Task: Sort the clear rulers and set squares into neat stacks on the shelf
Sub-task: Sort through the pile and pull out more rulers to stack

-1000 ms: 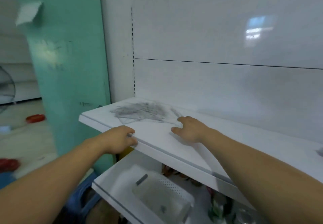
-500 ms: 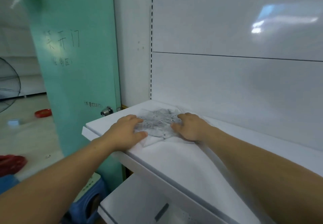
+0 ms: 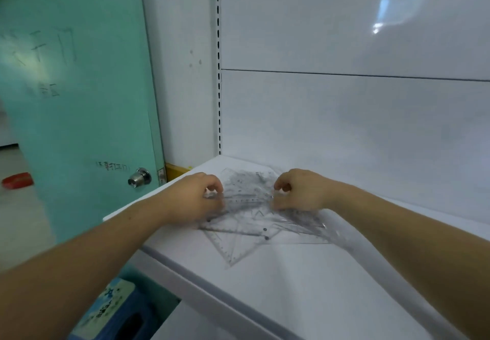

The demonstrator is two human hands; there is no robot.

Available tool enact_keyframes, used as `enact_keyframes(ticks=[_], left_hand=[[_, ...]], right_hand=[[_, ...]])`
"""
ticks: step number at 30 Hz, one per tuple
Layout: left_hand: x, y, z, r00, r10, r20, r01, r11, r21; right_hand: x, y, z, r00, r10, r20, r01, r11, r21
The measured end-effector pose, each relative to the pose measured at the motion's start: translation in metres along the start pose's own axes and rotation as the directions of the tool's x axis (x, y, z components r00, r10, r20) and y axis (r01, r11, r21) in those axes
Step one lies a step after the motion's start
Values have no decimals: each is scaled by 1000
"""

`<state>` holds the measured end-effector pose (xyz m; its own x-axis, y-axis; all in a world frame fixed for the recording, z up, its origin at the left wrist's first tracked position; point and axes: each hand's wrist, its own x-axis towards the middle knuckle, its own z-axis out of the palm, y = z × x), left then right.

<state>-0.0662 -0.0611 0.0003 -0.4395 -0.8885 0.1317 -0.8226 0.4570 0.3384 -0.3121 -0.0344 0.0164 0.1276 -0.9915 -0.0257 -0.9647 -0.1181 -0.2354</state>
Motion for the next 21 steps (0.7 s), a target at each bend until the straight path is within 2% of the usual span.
enact_keyframes(ticks=[3,5,7,9,14,16,19,21], left_hand=[[2,-2,-3,995,49,87,-55,997,60],[1,-5,-5,987,92,133,-104,991,87],[0,-9,-9,979,135,151,-142,989,37],[-1,-15,-14,976,155,151,-150,988,-44],[2,-25,-15,978,191,83,-176,972,-157],[6,-29,-13,975,212,63,-196,961,-193],[10,-31,-9,972,234,33,-222,951,-214],[11,-32,-6,967,255,15,-245,943,-228]], right_hand=[[-8,-4,2,998,44,-36,-46,998,-40],[-10,-9,5,989,91,-115,-89,996,26],[-12,-15,7,968,137,-209,-118,988,97],[-18,-21,8,943,175,-282,-155,983,94],[-45,-38,9,907,170,-386,-214,974,-73],[-55,-45,12,917,192,-349,-226,972,-59],[-68,-51,17,933,291,-211,-301,953,-20],[-75,-51,23,930,316,-189,-328,944,-37]])
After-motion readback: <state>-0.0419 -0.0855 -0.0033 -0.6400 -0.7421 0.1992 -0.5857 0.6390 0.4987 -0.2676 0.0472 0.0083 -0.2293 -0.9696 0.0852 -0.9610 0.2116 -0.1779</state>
